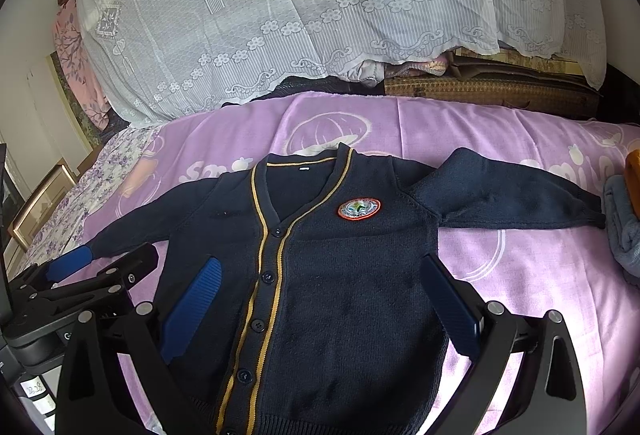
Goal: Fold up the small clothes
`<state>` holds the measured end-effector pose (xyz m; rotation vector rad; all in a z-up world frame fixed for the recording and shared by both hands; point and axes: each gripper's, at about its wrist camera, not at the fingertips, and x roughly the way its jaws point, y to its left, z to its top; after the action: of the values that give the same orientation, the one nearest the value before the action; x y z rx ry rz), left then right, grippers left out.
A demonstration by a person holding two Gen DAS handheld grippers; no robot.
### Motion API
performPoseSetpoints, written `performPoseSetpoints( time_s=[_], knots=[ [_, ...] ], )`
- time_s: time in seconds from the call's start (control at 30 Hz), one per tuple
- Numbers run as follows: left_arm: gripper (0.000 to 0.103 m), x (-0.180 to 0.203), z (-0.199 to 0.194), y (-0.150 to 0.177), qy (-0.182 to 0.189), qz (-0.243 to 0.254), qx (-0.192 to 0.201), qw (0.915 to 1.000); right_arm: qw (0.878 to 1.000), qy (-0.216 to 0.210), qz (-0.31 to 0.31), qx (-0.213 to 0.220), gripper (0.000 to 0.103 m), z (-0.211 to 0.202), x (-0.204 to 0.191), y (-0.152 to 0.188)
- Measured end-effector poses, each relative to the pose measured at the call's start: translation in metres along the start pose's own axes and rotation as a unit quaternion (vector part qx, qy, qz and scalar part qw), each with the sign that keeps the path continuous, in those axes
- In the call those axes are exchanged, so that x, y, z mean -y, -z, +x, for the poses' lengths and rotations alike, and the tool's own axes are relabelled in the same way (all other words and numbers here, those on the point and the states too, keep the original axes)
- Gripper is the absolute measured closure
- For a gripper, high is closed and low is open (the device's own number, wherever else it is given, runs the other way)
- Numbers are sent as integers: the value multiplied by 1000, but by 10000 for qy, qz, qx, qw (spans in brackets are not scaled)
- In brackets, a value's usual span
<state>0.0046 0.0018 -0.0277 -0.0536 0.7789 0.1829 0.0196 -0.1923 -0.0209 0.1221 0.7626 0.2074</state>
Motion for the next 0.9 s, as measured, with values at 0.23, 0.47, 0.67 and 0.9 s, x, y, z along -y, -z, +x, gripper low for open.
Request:
performPoseSetpoints(
  time_s=[0.23,0.47,0.67,0.9],
  knots=[
    [4,0,17,10,134,-38,-241,9996,9997,57,250,40,3,3,7,1],
    [4,1,41,16,252,-50,-480,9985,9947,105,1001,-226,3,27,54,1],
    [4,18,76,44,648,91,-1167,9910,9807,-15,1857,-609,3,51,107,15],
    [4,59,76,102,412,1186,-1309,9834,9857,440,1301,-975,3,48,107,62]
  ],
)
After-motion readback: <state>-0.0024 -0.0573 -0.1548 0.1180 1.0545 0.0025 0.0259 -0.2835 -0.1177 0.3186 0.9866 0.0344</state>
